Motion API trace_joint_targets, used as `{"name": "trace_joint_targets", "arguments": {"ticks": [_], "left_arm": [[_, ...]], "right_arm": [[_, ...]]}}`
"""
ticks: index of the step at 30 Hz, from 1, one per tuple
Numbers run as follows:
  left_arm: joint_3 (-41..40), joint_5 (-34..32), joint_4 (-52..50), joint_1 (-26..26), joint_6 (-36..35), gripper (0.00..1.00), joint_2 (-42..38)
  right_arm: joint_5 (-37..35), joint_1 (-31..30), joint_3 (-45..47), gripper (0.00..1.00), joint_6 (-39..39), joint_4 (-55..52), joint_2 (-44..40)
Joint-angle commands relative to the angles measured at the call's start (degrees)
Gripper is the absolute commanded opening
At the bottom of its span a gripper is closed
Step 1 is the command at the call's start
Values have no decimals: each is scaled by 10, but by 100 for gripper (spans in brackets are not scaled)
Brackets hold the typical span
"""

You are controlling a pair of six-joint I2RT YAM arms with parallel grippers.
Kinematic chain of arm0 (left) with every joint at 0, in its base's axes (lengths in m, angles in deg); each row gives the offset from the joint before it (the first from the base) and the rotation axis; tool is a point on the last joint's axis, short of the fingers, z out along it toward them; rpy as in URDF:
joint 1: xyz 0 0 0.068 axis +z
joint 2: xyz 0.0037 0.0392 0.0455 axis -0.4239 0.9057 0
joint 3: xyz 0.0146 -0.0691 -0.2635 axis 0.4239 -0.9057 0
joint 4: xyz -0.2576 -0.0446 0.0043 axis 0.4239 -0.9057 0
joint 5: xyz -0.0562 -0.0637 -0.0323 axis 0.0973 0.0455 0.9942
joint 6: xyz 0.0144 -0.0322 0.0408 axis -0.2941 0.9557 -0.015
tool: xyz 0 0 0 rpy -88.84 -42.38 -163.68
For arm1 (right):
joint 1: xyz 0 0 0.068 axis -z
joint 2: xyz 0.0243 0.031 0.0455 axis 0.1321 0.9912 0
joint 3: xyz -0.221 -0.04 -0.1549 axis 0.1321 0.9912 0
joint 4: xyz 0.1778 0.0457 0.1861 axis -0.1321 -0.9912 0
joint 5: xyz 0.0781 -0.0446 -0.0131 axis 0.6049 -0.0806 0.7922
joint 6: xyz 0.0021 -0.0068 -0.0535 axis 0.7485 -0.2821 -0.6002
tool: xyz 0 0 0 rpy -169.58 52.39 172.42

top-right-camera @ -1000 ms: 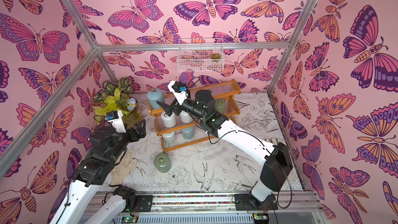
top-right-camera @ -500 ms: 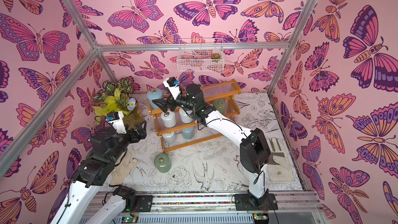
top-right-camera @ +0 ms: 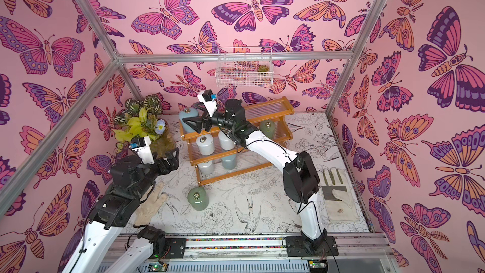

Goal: Remove the tea canisters from the shelf
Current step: Pick up the tea canister from the shelf.

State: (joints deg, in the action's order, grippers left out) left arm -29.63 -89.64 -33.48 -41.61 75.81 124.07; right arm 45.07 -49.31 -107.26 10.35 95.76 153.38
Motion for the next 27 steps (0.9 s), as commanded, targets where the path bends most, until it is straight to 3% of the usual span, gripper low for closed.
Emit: {"name": "trace_joint_targets", "arguments": {"ticks": [1, 11, 15, 21, 27], "left_arm": [[-8, 7, 10, 0, 5, 100, -5], [-9, 6, 9, 0, 2, 100, -3], [-7, 5, 9, 0, -3, 100, 0], [-8, 2, 9, 0, -9, 100, -3], [-8, 1, 9, 0, -12, 100, -2]], "right_arm": [[19, 1, -20, 99, 6, 11, 14], [32, 1, -31, 98, -22, -7, 35], [37, 1, -41, 88, -16, -6, 46], [41, 1, -42, 61, -8, -1, 47], [57, 1, -27, 47, -14, 29, 34]]}}
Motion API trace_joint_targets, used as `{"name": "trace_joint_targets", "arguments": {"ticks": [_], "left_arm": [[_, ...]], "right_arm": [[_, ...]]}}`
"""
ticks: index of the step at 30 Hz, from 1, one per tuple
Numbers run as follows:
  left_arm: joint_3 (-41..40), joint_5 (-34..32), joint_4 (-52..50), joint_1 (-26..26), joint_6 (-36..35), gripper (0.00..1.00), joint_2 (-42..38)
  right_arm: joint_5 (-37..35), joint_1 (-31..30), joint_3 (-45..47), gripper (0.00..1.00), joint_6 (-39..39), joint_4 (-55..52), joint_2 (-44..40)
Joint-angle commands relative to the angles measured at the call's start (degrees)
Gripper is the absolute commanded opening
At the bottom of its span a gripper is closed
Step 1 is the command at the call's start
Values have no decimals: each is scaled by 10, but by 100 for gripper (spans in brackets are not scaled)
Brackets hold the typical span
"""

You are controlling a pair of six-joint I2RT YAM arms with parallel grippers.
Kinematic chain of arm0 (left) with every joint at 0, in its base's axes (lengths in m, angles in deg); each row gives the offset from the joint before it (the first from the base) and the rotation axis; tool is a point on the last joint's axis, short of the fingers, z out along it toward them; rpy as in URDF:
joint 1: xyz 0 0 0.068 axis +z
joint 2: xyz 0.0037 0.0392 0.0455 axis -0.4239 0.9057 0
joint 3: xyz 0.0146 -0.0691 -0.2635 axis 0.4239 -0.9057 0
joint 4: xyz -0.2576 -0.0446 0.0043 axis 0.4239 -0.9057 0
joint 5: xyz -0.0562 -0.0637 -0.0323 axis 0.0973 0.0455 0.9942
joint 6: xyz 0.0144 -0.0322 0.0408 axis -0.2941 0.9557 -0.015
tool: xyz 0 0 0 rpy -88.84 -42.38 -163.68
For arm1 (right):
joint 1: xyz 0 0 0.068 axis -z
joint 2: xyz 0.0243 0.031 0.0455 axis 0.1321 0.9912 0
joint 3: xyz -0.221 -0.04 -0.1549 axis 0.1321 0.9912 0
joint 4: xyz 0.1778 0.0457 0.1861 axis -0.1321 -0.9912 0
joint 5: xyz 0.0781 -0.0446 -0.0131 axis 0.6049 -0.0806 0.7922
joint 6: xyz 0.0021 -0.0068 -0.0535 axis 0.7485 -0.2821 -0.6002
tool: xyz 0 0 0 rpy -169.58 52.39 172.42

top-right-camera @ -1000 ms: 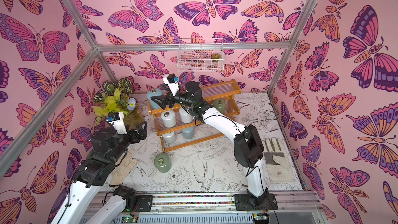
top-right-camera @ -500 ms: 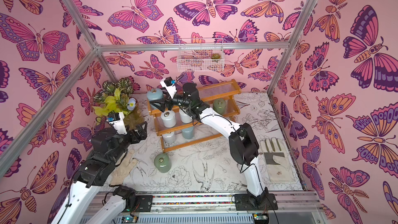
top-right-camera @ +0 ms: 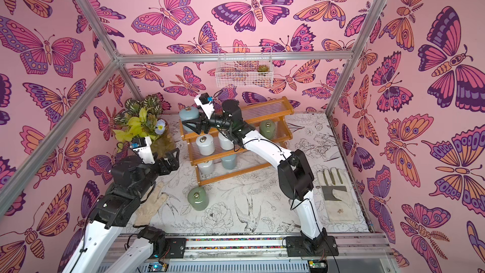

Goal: Remove the tea canisters from the shelf
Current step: Pick up the tea canister from the shelf.

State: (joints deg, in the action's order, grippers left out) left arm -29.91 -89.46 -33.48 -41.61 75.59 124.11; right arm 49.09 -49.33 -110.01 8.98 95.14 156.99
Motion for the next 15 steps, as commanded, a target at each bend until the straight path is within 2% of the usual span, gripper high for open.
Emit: {"name": "trace_joint_targets", "arguments": {"ticks": [1, 15], "left_arm": [[-4, -2, 10, 0, -9, 100, -2], [5, 5, 10, 0, -12, 100, 16]], "right_arm": [[20, 2, 5, 46, -3, 46, -5], [17, 5, -10, 44, -57, 64, -58]]}}
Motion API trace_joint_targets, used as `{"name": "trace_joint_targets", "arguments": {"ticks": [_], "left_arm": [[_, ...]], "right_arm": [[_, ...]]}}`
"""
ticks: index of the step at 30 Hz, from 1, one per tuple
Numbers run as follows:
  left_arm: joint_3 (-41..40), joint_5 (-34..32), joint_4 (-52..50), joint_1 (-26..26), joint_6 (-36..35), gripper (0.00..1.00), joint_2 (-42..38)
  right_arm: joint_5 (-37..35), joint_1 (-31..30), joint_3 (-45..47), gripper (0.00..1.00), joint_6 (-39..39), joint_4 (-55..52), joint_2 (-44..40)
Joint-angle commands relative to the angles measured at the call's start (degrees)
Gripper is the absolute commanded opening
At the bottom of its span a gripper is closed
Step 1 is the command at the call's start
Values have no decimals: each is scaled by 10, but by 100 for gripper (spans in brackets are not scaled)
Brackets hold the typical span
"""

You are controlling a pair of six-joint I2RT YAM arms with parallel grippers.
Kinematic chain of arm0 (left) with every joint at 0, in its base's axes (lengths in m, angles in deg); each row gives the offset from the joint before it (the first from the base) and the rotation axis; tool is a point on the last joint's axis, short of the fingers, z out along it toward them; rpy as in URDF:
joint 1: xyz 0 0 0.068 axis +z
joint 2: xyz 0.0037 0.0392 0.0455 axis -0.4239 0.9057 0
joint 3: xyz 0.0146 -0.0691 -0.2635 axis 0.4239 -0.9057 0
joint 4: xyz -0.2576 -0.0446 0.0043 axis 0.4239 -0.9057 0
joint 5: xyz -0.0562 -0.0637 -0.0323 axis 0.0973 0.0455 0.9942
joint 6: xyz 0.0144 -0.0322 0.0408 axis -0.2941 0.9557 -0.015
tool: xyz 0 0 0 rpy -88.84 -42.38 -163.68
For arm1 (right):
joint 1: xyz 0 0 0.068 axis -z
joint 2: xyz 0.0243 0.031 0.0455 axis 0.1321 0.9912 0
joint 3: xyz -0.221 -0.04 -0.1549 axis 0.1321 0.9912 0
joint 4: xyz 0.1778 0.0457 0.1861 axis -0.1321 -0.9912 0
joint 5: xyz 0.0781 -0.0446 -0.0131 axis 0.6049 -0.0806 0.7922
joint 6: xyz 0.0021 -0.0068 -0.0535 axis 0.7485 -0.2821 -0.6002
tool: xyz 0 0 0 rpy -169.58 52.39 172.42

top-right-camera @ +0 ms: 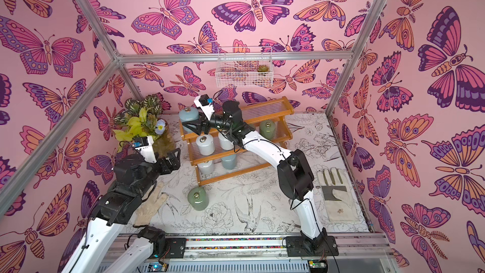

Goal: Remove the tea canisters from the shelf
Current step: Pick up the tea canister from the shelf.

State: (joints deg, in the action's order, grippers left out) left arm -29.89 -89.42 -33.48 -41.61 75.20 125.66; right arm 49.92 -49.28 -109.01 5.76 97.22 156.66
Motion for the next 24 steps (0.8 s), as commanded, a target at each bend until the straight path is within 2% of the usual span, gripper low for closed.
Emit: {"name": "trace_joint_targets", "arguments": {"ticks": [1, 9, 20, 24], "left_arm": [[4, 5, 10, 0, -9, 100, 2], [4, 5, 10, 0, -8, 100, 5], [5, -11, 12, -1, -17, 100, 6], [10, -19, 12, 0, -21, 100, 13]], "right_arm": [[8, 5, -19, 44, -30, 42, -61], [1, 12, 52, 44, -43, 76, -137], [-23, 10, 307, 44, -103, 90, -322], [-56, 2, 405, 44, -131, 78, -381]]}}
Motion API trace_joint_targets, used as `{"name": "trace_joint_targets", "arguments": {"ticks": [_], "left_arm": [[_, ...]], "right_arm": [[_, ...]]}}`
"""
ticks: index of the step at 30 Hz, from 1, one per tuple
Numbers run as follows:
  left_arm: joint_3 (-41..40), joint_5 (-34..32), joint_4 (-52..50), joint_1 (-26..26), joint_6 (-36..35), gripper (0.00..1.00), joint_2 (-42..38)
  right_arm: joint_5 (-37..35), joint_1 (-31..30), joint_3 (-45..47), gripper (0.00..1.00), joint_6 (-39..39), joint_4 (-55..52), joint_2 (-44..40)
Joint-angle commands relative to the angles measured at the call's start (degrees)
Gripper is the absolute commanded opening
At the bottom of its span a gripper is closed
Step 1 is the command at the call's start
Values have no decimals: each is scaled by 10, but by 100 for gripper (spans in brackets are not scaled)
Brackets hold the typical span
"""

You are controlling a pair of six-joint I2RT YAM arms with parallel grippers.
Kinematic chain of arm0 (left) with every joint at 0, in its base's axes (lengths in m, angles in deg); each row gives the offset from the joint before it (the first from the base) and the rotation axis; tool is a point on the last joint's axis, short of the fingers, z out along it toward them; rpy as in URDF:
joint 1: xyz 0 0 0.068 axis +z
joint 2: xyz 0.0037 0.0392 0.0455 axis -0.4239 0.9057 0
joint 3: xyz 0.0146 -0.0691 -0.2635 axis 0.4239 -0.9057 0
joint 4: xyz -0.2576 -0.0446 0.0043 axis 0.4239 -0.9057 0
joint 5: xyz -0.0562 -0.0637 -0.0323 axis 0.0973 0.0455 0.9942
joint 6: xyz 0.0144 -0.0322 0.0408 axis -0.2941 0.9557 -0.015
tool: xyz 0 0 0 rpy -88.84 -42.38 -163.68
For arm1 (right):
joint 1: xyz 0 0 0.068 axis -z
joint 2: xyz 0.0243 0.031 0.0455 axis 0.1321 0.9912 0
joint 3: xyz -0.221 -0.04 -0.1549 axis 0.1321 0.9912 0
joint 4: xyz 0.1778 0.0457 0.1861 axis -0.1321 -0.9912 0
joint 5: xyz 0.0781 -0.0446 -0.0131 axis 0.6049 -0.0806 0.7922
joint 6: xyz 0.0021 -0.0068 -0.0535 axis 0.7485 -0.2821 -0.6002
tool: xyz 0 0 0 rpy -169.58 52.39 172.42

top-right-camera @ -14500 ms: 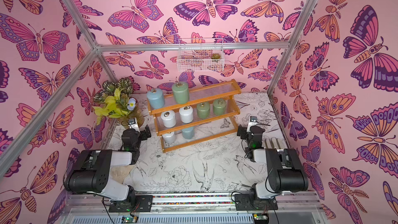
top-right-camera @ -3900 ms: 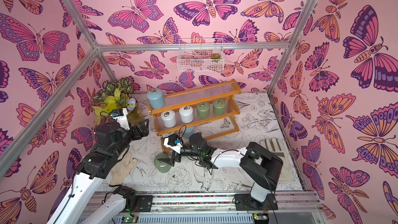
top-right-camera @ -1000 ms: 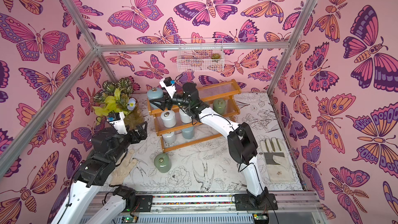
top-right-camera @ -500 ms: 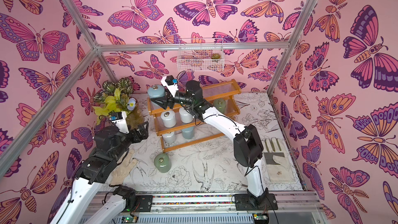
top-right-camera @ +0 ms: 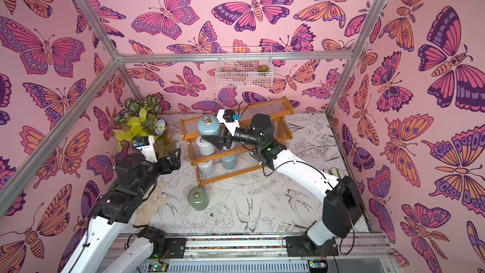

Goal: Remove the tea canisters from the shelf
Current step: Place the tea canister at the center of the board.

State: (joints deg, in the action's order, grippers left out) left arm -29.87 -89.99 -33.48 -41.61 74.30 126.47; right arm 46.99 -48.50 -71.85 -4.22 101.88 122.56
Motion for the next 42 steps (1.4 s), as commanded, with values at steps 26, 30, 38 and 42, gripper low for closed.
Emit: {"name": "trace_joint_targets", "arguments": {"ticks": [26, 30, 38, 42], "left_arm": [[-17, -37, 22, 1, -4, 100, 17], [-12, -29, 22, 1, -2, 100, 16], [-7, -22, 22, 1, 7, 100, 21], [-7, -17, 22, 1, 11, 100, 24]], "right_arm": [[-80, -94, 353, 46, 15, 437, 183], [-82, -97, 356, 47, 18, 475, 219], [-76, -97, 349, 51, 29, 514, 281], [-72, -97, 340, 51, 34, 514, 301]]}}
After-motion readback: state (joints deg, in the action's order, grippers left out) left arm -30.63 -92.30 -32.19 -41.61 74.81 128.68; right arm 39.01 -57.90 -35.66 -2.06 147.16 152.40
